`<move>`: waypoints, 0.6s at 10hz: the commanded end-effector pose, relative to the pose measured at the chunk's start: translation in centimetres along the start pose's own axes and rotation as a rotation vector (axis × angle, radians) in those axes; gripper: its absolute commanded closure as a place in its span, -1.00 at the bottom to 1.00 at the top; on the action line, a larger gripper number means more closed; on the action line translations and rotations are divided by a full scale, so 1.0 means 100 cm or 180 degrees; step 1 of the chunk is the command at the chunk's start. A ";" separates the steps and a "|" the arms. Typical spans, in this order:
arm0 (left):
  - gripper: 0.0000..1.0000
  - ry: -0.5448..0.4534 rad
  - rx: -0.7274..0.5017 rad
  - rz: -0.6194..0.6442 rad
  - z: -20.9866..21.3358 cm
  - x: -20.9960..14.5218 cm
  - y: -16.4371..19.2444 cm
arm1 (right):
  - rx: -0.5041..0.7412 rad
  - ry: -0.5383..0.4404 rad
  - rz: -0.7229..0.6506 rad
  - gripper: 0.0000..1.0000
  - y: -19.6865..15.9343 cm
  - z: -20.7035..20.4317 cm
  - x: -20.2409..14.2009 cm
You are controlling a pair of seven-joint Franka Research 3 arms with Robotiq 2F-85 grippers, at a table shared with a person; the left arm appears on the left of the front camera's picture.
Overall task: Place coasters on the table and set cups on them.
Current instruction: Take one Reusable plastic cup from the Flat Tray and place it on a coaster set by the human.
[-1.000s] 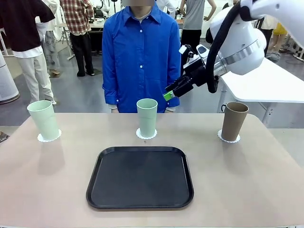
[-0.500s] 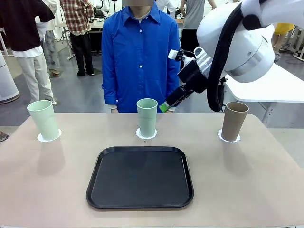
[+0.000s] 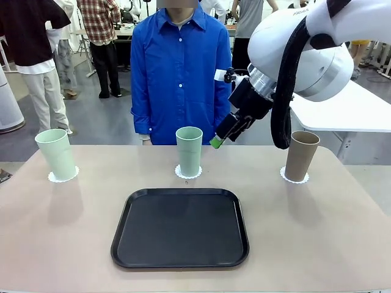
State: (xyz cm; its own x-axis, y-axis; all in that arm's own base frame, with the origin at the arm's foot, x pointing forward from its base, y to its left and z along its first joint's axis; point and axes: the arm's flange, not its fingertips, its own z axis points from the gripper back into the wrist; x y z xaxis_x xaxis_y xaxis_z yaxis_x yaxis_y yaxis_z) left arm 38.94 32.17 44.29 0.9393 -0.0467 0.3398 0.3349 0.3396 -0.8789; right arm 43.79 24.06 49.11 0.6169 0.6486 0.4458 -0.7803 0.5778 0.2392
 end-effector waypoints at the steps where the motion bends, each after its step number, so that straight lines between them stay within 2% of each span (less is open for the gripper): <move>1: -1.00 -0.0004 0.0020 0.0010 0.001 0.000 -0.002 | 0.0028 -0.0115 0.0054 -1.00 0.002 -0.001 -0.002; 6: -1.00 -0.0004 0.0020 0.0010 0.001 0.000 -0.002 | 0.0028 -0.0115 0.0054 -1.00 0.002 -0.001 -0.002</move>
State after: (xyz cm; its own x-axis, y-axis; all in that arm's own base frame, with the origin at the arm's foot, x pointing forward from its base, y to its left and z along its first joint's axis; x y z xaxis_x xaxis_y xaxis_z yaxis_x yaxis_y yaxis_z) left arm 38.94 32.17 44.29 0.9393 -0.0467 0.3398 0.3349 0.3396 -0.8789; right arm 43.76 24.17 49.30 0.6131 0.6461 0.4546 -0.7826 0.5751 0.2381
